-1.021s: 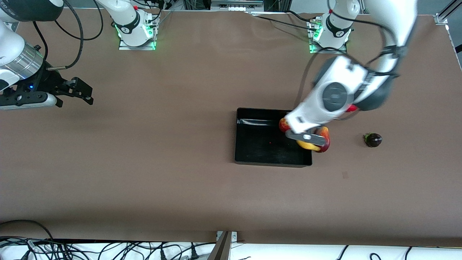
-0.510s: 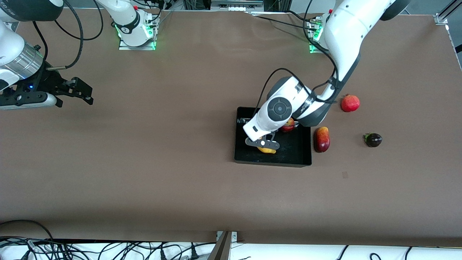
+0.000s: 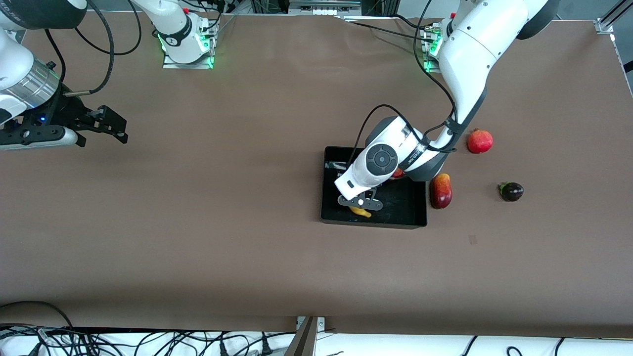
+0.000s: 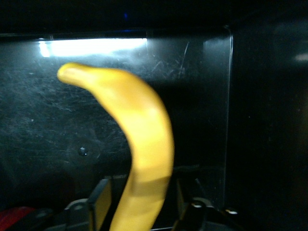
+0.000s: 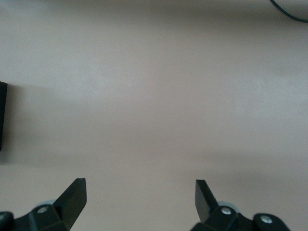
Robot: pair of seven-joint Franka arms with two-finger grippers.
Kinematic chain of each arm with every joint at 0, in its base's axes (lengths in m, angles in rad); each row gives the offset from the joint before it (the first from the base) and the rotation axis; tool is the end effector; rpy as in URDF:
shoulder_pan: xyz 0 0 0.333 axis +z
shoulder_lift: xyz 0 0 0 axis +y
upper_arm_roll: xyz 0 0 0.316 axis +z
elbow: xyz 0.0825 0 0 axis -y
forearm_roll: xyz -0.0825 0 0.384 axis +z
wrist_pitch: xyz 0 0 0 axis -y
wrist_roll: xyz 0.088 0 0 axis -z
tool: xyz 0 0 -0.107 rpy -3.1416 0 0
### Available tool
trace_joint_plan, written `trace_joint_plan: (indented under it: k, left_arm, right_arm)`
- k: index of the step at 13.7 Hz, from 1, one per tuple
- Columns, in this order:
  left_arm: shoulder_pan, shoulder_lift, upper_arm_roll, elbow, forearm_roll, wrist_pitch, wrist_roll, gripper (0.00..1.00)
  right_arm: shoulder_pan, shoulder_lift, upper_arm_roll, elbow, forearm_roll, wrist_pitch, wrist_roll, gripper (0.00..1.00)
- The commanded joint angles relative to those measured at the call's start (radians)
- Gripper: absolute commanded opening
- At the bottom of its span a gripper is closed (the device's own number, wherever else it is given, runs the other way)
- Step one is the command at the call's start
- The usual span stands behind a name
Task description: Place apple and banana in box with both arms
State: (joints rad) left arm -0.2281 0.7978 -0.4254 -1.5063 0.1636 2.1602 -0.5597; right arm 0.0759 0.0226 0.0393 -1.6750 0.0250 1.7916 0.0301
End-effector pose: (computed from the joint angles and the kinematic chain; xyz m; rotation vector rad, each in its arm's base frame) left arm 0.5899 -0.3830 0.2168 3.0285 -0.1304 -0.2384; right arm 0.5746 0.0684 0.5821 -3.1035 -0.1253 -0.1429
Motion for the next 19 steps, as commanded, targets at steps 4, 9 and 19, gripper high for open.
trace_joint_plan:
  k: [4, 9, 19]
  left_arm:
    - [0.094, -0.175, -0.001, 0.066, 0.019, -0.234, -0.074, 1.00]
    - [0.231, -0.327, -0.006, 0.153, -0.001, -0.543, 0.156, 1.00]
    - [0.133, -0.831, 0.401, -0.180, -0.165, -0.549, 0.498, 1.00]
  right_arm:
    - [-0.005, 0.004, 0.007, 0.017, 0.001, -0.006, 0.005, 1.00]
    - [-0.005, 0.004, 0.008, 0.015, 0.001, -0.008, 0.001, 1.00]
    - [-0.005, 0.002, 0.011, 0.015, -0.010, -0.009, -0.010, 1.00]
